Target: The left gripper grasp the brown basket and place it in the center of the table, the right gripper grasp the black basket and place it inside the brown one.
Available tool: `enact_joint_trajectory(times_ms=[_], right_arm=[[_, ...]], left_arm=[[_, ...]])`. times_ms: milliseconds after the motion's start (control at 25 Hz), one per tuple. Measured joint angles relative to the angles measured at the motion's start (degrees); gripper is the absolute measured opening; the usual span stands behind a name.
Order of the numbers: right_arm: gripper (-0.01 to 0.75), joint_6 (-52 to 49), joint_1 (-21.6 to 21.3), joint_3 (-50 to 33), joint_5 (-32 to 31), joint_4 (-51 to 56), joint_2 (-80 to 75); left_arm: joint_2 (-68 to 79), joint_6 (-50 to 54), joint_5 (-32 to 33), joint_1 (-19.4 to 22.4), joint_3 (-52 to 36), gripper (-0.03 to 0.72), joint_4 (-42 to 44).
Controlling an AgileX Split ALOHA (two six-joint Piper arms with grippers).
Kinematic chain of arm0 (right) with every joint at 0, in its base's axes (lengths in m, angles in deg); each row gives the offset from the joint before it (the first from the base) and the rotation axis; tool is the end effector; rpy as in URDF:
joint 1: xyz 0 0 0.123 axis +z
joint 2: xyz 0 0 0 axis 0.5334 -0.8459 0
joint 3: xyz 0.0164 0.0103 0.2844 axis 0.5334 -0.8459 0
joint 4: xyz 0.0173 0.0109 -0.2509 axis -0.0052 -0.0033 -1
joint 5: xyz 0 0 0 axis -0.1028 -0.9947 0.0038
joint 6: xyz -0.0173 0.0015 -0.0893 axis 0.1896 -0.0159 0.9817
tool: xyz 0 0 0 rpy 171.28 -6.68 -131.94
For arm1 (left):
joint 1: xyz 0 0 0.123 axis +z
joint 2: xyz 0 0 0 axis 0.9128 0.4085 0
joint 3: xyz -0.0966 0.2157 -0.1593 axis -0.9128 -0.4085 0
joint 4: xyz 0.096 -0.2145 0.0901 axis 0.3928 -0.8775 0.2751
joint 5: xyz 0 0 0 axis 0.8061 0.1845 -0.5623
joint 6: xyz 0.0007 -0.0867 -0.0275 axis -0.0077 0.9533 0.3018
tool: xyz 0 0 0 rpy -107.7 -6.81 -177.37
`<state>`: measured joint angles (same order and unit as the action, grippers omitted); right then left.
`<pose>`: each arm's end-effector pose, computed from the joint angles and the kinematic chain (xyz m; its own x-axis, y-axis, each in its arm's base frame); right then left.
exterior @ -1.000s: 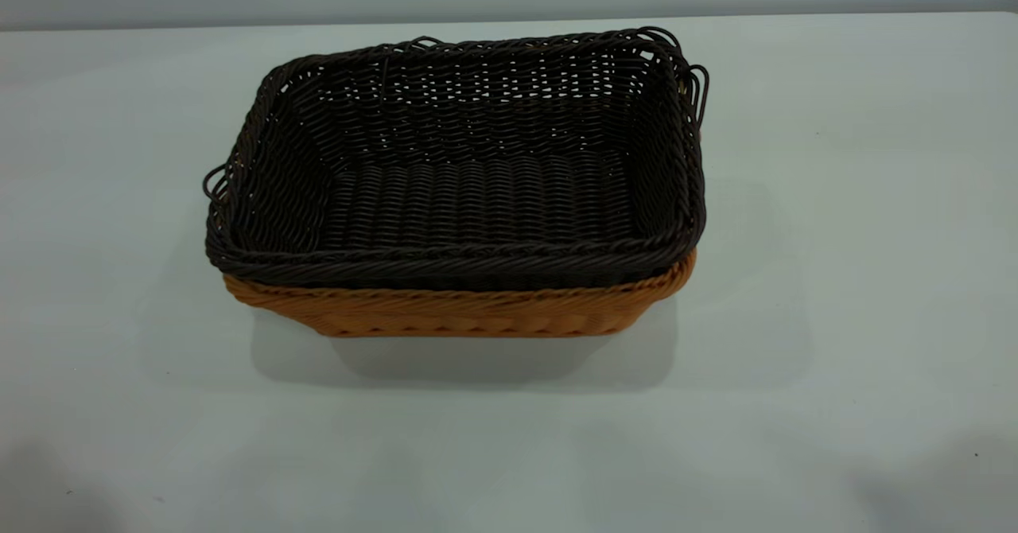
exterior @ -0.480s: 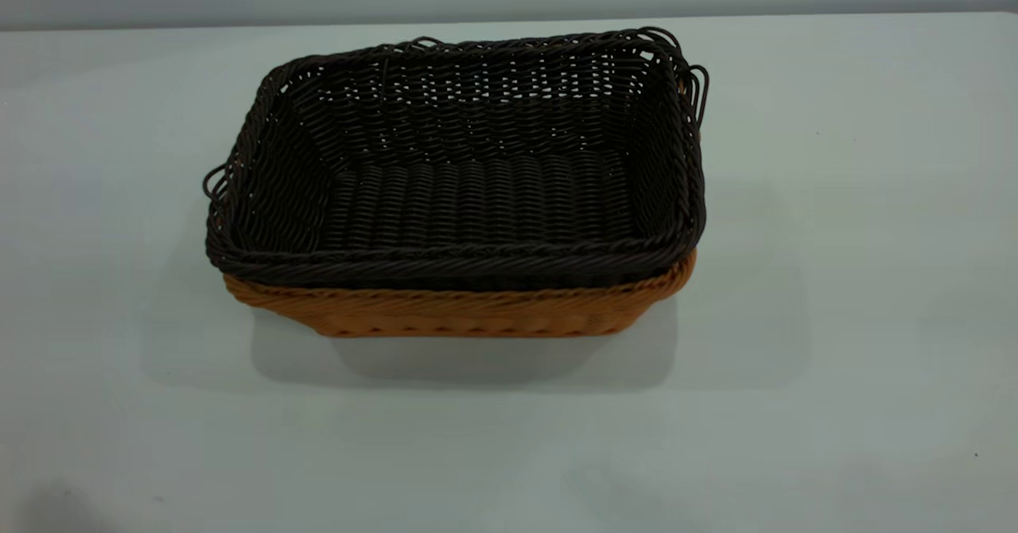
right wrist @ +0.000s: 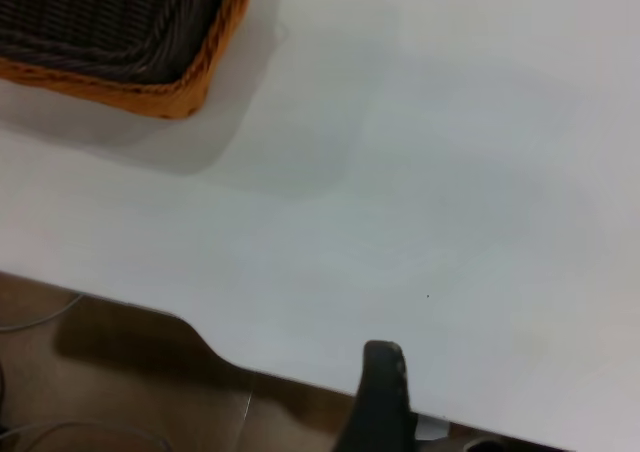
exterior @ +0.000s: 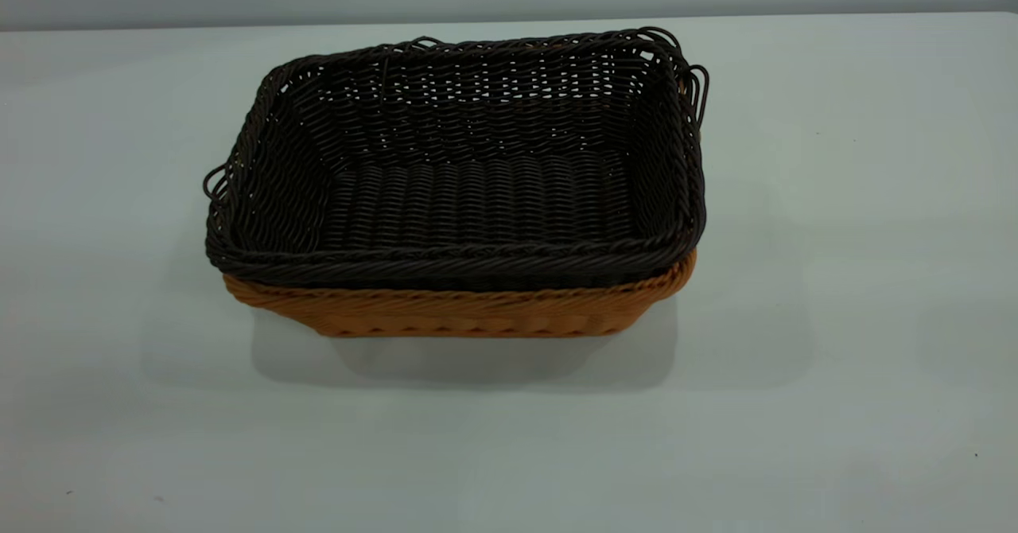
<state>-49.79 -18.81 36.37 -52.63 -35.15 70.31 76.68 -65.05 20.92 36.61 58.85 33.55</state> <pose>0.0333 0.0123 0.2622 -0.6997 -0.2089 -0.6833 -0.2916 0.9565 0.0061 0.0702 -0.0430 0.2487 -0.7541 0.4825 -0.4456 0.5421 0.8403 -0.0076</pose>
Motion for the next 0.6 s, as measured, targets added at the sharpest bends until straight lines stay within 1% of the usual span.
enact_joint_trajectory(times_ms=[600], right_arm=[[0.552,-0.2,0.0,0.0,0.0,-0.1,0.1]], left_arm=[[-17.0,0.1,0.5,0.1,0.0,0.430,0.0]])
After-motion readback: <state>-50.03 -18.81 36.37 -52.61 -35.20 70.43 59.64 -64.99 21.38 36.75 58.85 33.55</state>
